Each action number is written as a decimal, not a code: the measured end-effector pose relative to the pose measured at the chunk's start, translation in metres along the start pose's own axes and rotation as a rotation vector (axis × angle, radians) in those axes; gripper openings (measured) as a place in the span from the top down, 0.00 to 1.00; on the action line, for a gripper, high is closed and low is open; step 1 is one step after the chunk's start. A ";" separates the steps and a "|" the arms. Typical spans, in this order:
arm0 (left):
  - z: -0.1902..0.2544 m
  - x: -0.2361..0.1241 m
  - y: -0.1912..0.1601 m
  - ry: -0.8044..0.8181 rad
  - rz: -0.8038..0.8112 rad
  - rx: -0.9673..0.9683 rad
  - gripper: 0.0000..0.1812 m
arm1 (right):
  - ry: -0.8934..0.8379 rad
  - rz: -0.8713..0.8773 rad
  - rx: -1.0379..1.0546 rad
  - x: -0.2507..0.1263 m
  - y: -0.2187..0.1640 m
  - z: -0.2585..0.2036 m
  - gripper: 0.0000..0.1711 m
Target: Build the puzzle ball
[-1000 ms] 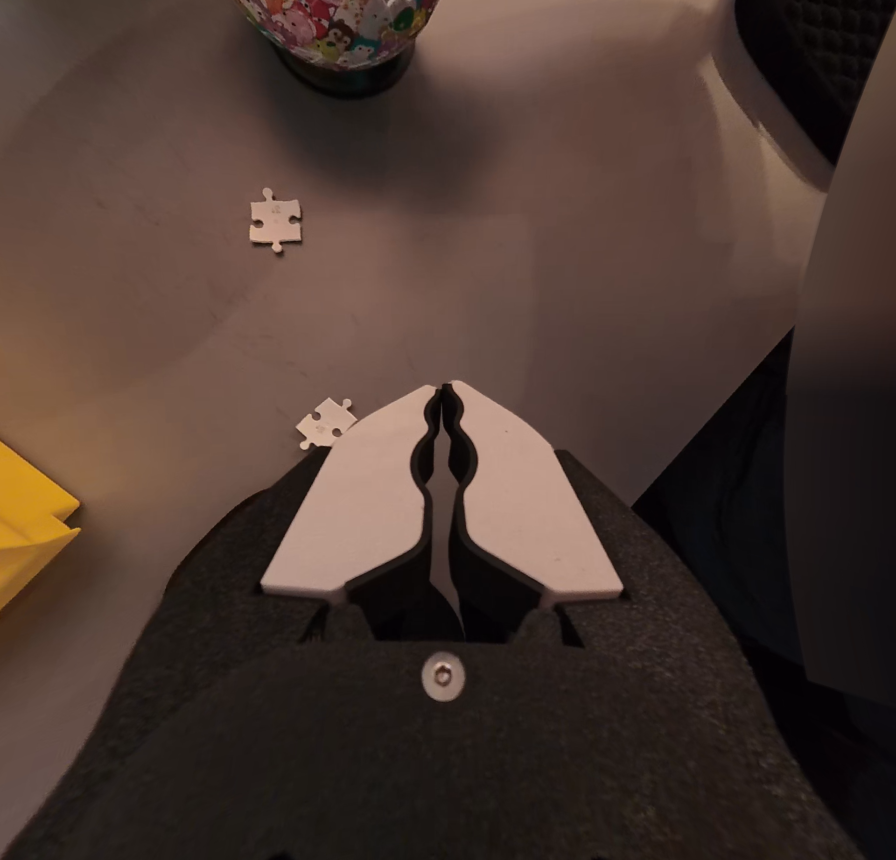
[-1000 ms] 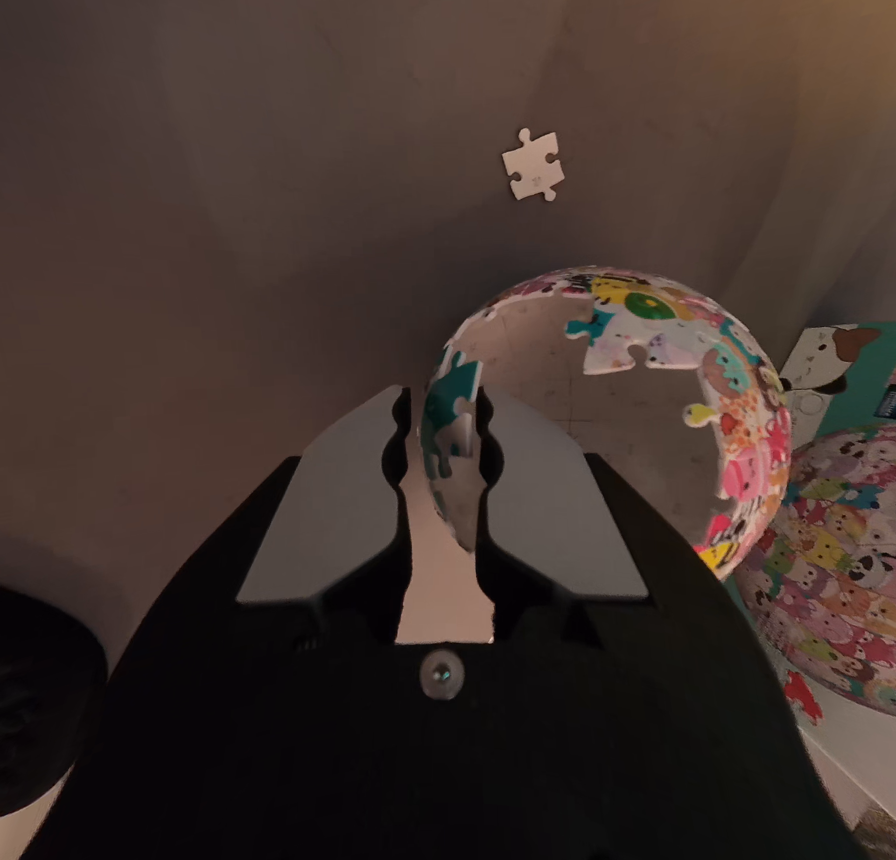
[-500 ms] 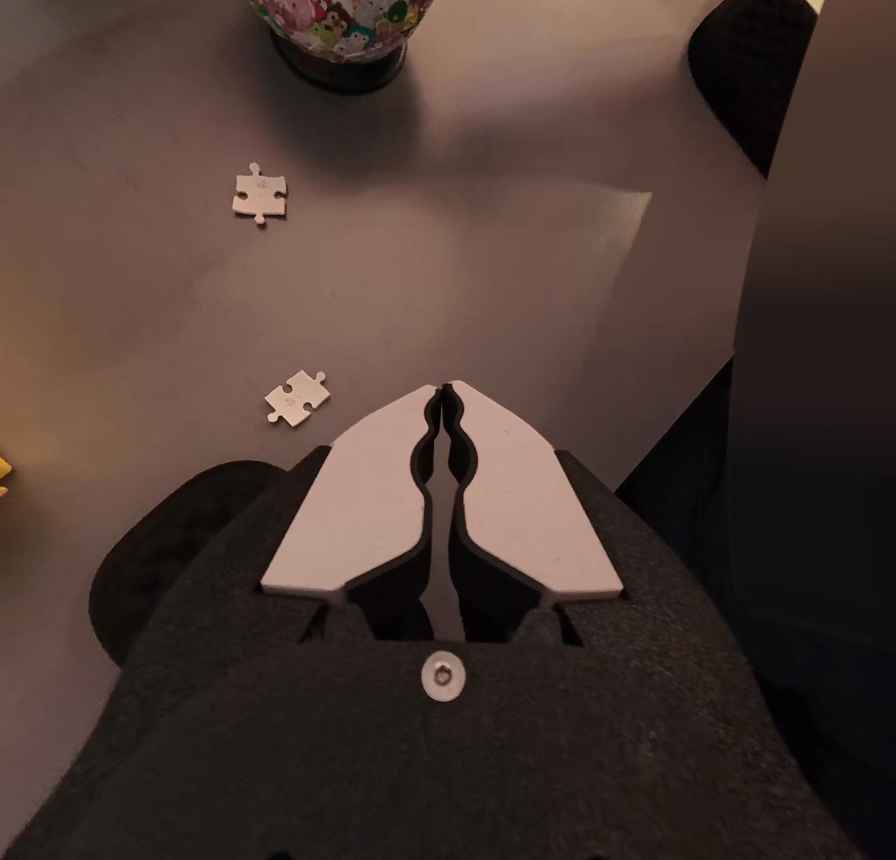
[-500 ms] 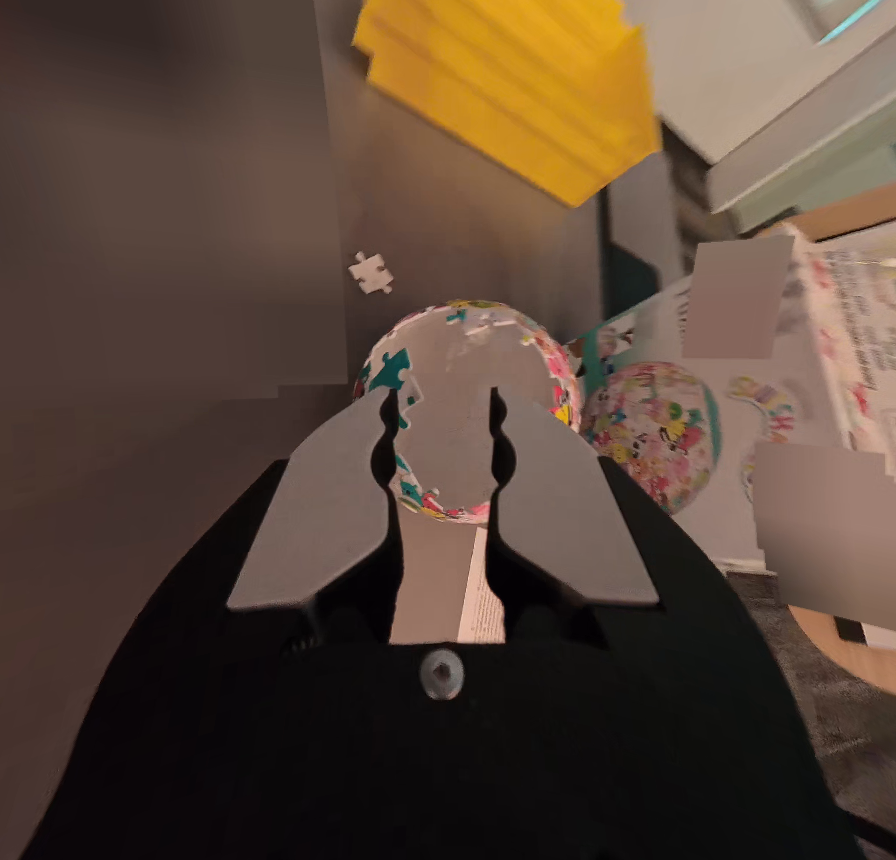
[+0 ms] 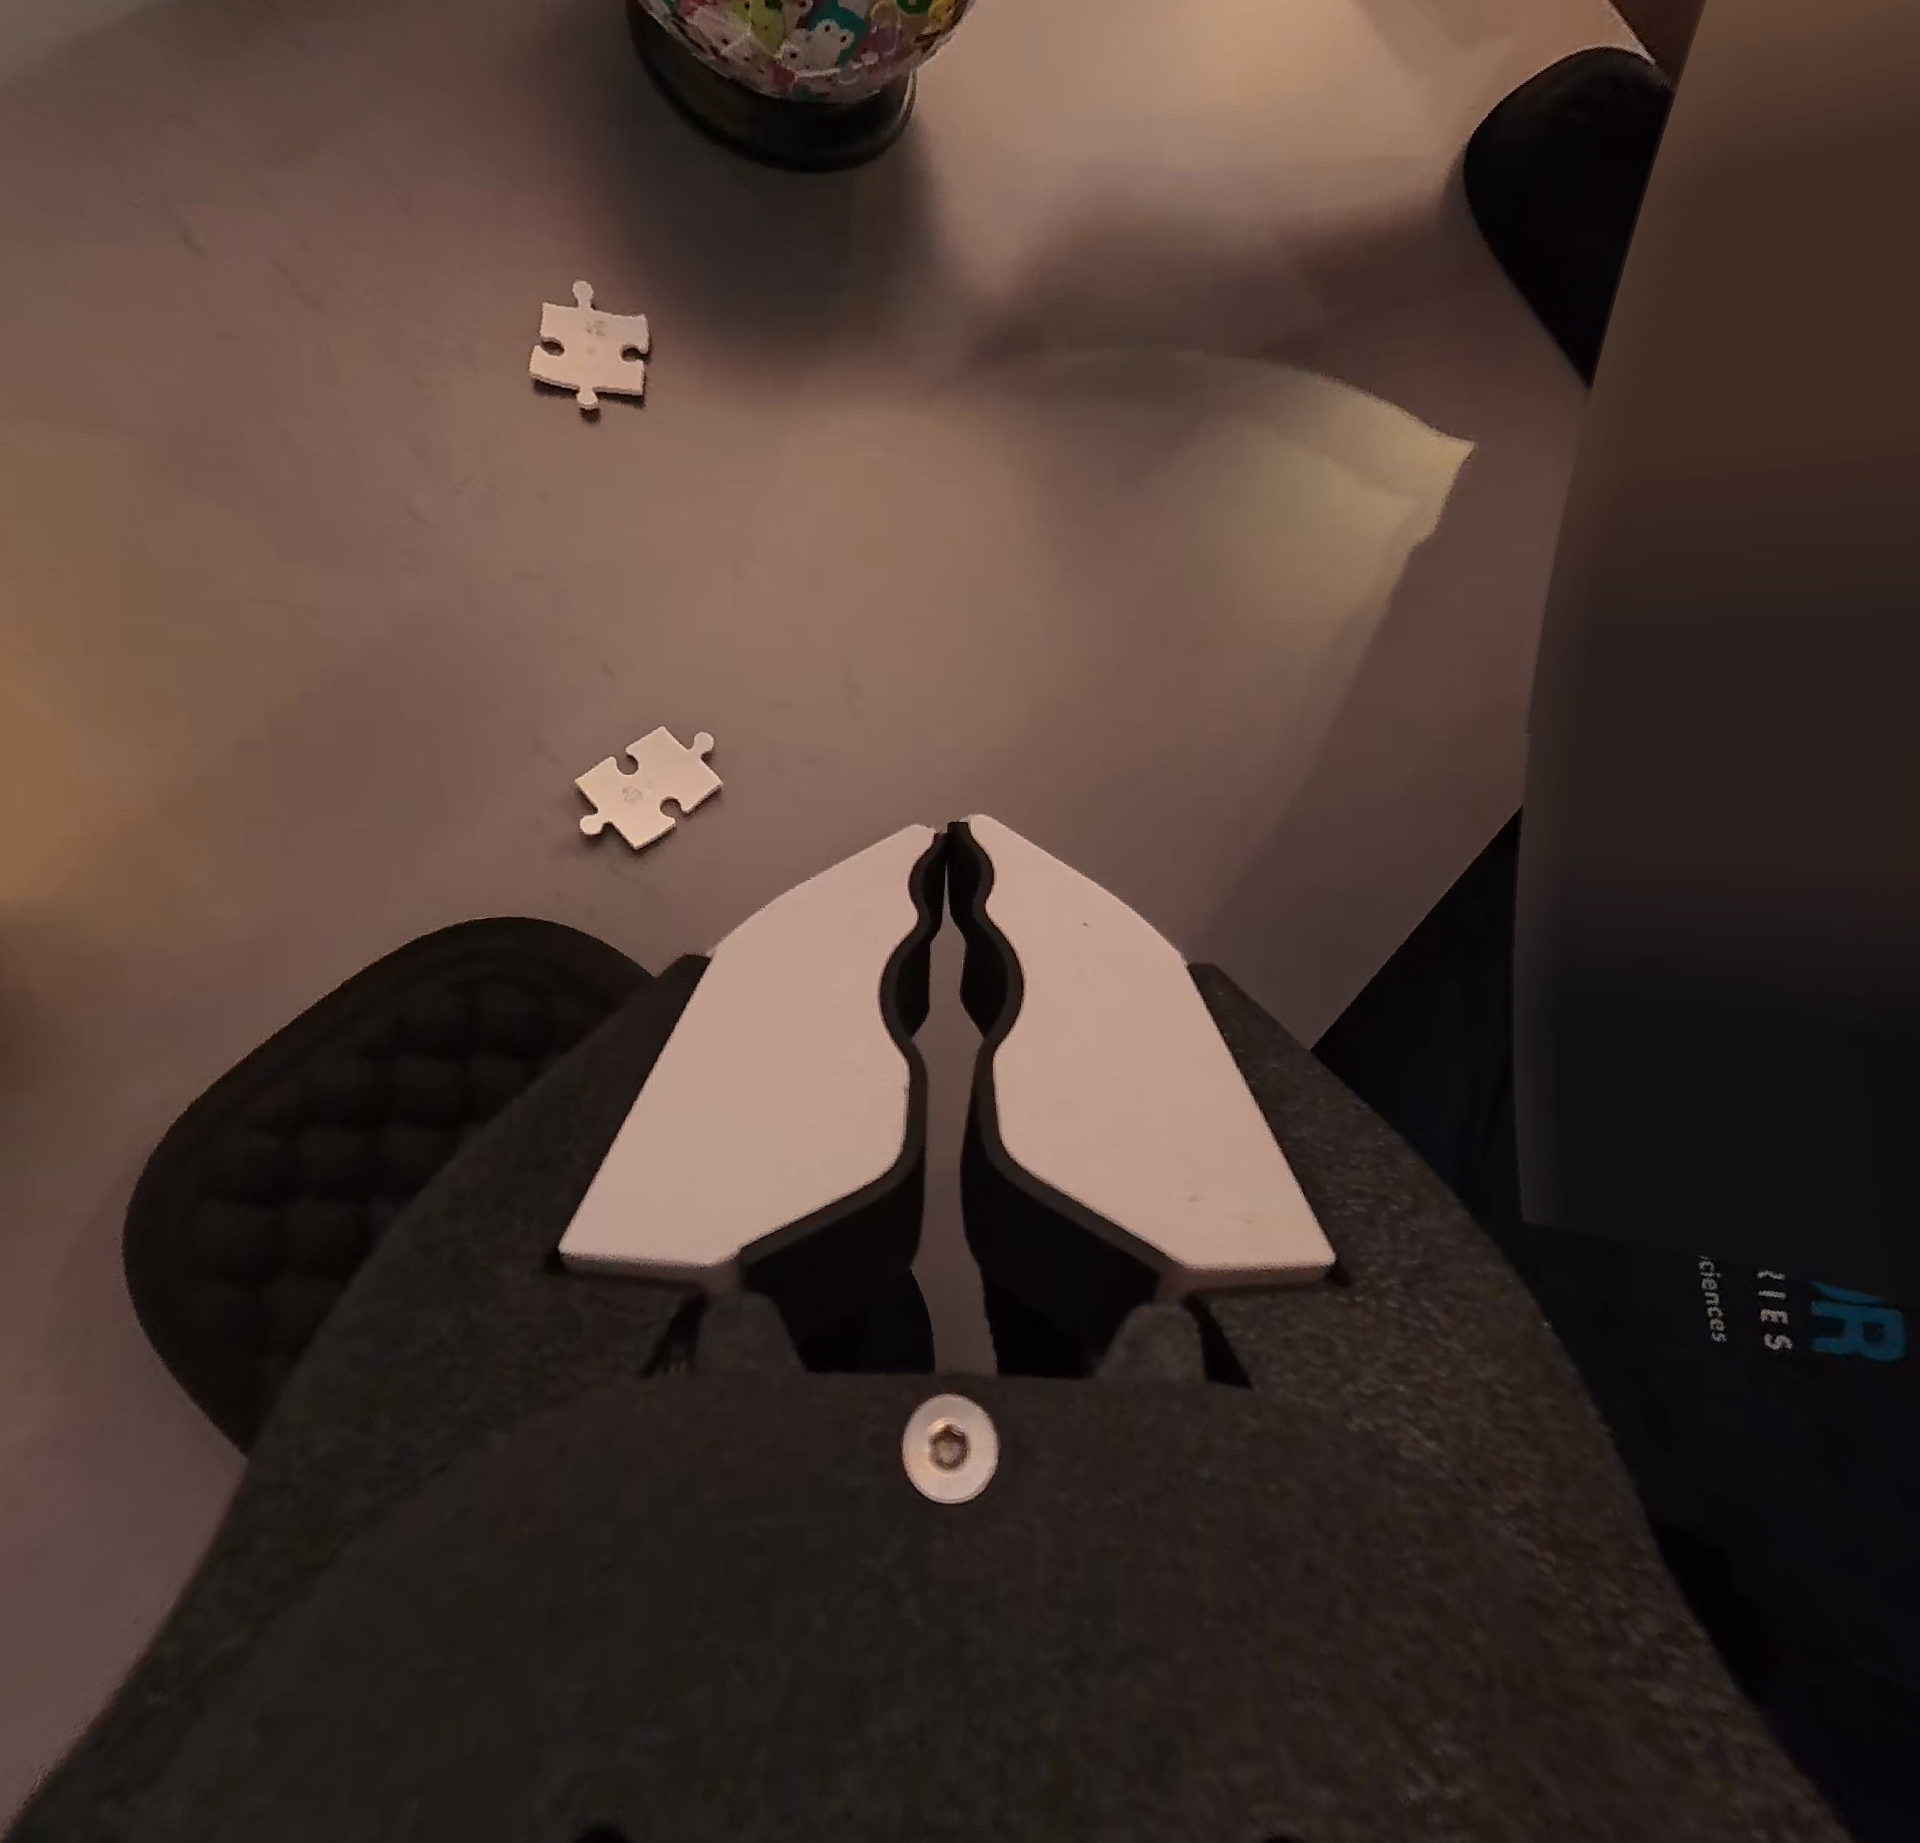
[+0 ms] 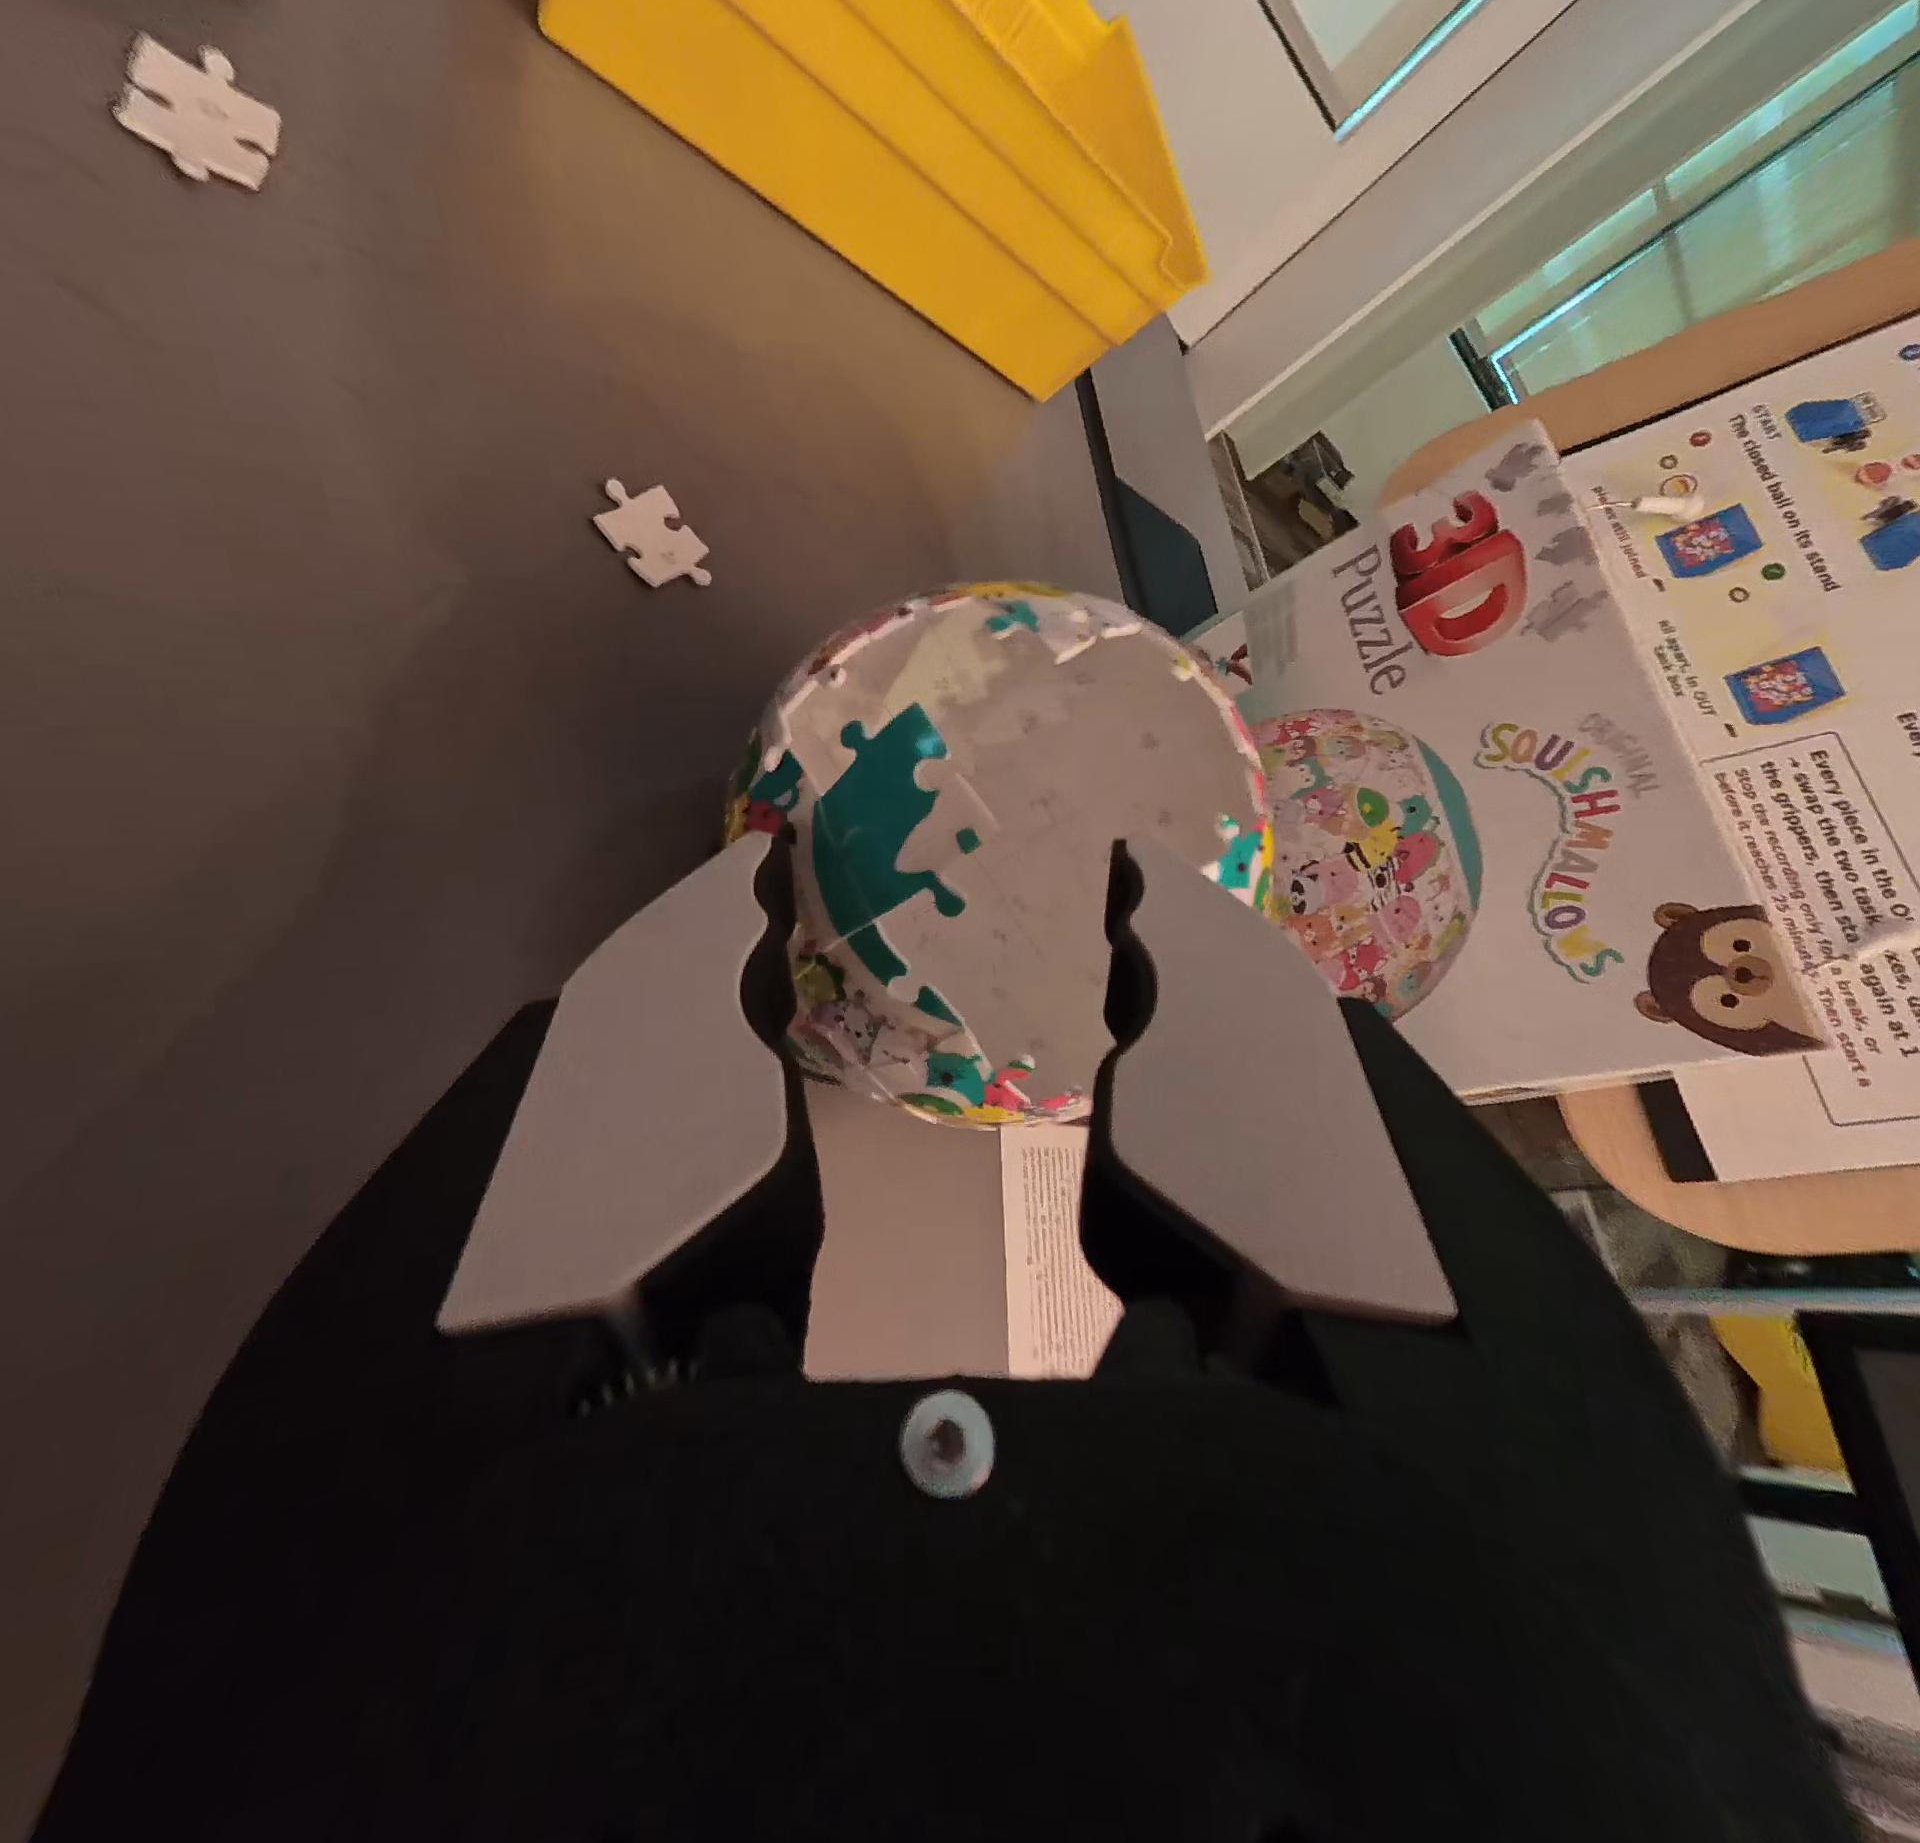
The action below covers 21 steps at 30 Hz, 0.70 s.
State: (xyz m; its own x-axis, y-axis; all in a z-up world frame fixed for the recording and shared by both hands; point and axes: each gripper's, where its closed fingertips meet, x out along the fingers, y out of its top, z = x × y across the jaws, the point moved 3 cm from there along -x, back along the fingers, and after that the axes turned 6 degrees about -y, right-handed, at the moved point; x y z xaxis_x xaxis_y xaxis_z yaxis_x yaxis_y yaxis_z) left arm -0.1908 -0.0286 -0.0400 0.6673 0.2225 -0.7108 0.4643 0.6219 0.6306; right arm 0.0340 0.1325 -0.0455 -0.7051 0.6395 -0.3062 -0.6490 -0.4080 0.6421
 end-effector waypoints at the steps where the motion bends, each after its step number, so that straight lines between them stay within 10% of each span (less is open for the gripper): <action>1: 0.000 0.000 -0.001 0.000 0.001 -0.002 1.00 | -0.011 -0.011 -0.013 0.002 -0.002 0.000 0.65; 21: 0.006 -0.001 -0.009 -0.011 0.003 -0.012 1.00 | -0.058 -0.026 -0.022 -0.004 0.001 0.005 0.67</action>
State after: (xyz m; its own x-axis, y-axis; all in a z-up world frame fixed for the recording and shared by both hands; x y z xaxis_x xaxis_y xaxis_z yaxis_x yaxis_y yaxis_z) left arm -0.1921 -0.0383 -0.0432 0.6751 0.2155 -0.7056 0.4560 0.6299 0.6287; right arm 0.0378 0.1332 -0.0404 -0.6705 0.6866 -0.2810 -0.6737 -0.4047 0.6184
